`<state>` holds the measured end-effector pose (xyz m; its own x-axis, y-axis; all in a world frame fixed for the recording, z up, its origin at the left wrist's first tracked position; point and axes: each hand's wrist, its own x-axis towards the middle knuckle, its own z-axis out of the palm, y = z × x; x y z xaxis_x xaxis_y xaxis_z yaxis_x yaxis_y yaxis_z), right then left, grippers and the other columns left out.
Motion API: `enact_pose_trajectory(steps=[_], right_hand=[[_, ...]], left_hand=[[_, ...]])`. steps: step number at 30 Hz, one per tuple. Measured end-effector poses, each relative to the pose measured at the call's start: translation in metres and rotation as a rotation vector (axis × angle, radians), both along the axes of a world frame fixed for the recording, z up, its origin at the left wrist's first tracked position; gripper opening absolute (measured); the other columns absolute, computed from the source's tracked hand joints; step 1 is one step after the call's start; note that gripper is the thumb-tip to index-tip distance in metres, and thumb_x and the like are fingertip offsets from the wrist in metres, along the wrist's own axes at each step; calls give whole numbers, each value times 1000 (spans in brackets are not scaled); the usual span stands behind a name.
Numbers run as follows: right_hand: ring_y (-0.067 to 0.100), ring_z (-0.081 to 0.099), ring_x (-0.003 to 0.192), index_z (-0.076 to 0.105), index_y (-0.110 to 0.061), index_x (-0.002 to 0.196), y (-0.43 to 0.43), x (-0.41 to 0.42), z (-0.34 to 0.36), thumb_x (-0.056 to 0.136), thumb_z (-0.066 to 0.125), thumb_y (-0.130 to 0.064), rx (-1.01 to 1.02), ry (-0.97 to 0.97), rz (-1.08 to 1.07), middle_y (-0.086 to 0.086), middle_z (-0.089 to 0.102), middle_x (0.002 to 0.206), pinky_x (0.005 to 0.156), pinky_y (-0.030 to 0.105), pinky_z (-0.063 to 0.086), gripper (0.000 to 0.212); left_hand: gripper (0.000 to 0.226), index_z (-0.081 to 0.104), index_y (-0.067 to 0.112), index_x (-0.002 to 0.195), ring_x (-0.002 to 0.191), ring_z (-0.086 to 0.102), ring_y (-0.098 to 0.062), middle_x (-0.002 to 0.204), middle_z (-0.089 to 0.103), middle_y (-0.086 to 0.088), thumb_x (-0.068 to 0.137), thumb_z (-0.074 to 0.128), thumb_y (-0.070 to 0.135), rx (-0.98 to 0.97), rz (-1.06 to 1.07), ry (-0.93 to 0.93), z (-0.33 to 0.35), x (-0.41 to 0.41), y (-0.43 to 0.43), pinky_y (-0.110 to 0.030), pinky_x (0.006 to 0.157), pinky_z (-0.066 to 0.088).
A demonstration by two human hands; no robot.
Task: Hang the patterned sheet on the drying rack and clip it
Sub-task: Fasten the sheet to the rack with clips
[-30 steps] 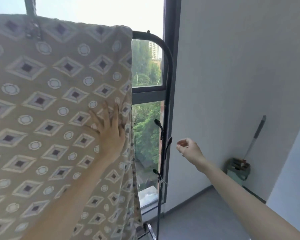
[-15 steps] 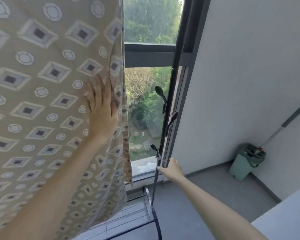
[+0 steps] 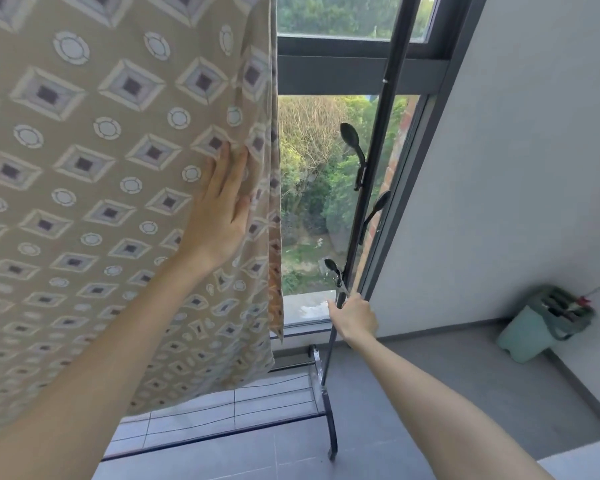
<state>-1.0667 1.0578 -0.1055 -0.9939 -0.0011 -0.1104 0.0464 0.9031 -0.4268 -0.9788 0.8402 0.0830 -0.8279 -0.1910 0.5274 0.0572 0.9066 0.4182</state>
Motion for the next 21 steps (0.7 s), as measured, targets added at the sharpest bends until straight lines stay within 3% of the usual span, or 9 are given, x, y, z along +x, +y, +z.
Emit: enact_pose_trajectory(steps=[8,13,21], right_hand=[[31,60,96,59,-6,103,2,-6,1,91,40,-45,92,86,93,11,66,98,74,35,45,44],[30,58,89,60,-6,85,12,-9,3,96,39,-37,122,137,243,13,64,90,66,32,38,39],[25,50,65,33,-16,55,24,-10,15,96,37,-34,158,113,384,6,51,68,60,30,35,44]], left_hand=[[62,-8,35,147,138,-20,-3,156,-15,11,101,32,25,9,-18,2,0,-4,0,-41,119,9],[63,-9,36,147,143,-18,-13,155,-18,11,101,33,27,13,8,-20,-1,-11,-2,-43,119,4],[63,-10,38,147,143,-17,-14,155,-18,11,101,33,28,-7,17,-36,4,-18,-7,-41,118,4]])
